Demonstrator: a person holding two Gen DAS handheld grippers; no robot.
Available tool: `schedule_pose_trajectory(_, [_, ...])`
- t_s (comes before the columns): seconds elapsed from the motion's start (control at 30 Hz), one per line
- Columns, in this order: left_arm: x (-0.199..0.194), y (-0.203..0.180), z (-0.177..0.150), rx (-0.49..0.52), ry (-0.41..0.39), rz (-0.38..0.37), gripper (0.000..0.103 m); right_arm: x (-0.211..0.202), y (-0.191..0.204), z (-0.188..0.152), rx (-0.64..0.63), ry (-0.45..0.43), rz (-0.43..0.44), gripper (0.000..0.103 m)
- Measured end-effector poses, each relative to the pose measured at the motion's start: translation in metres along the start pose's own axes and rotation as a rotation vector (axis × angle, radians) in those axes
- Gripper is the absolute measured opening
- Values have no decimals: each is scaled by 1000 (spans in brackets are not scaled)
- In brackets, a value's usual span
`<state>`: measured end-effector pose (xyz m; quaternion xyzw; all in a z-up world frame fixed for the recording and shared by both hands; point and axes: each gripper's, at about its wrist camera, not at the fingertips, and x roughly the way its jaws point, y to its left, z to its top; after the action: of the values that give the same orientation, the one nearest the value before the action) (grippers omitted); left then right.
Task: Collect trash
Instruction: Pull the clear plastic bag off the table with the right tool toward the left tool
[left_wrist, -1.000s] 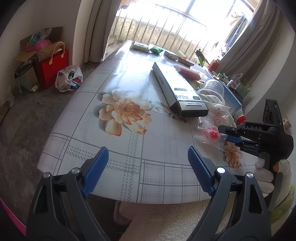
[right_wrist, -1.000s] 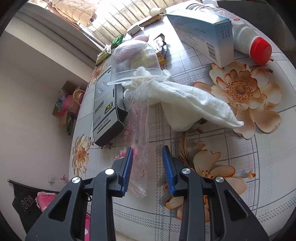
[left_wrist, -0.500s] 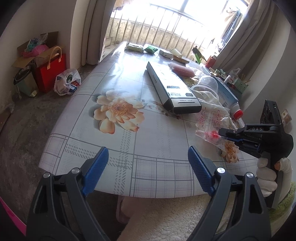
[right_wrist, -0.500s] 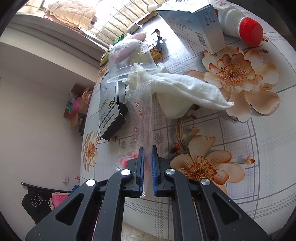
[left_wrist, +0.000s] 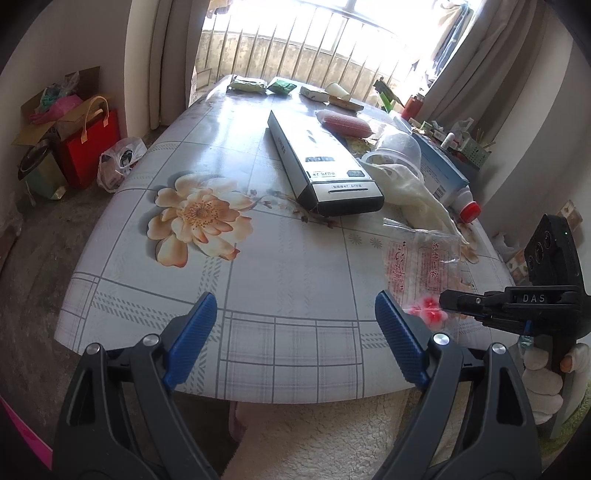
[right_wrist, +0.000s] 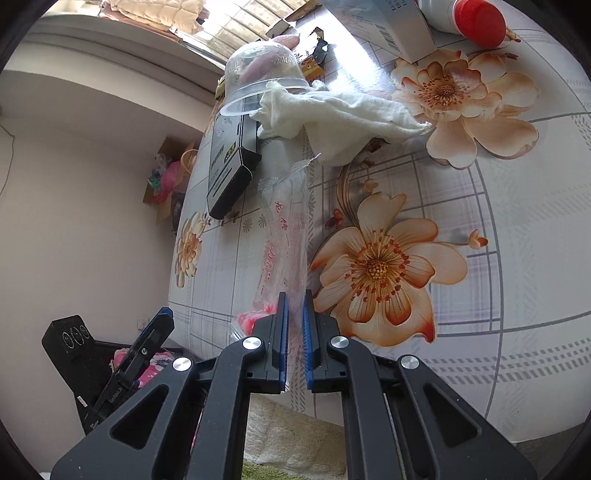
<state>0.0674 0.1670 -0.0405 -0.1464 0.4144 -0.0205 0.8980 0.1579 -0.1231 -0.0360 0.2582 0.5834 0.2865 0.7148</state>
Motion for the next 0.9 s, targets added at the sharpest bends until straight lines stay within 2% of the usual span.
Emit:
schedule_pose_trajectory(0.2, [6, -5, 0, -22, 11, -42, 83, 10, 3, -2, -52, 44, 25, 7])
schedule_pose_trajectory(0.43, [14, -11, -1, -53, 30, -54, 83, 16, 8, -1, -96, 85, 58, 7])
schedule_pose_trajectory(0.67, [12, -7, -3, -89, 29, -57, 76, 28, 19, 1, -141, 124, 78, 7])
schedule_pose_trajectory(0.83, [-6, 11, -8, -102, 12, -49, 68, 36, 24, 1, -155, 152, 104, 7])
schedule_pose_trajectory(0.9, [-13, 19, -12, -118, 7, -71, 67, 39, 24, 1, -148, 166, 120, 7])
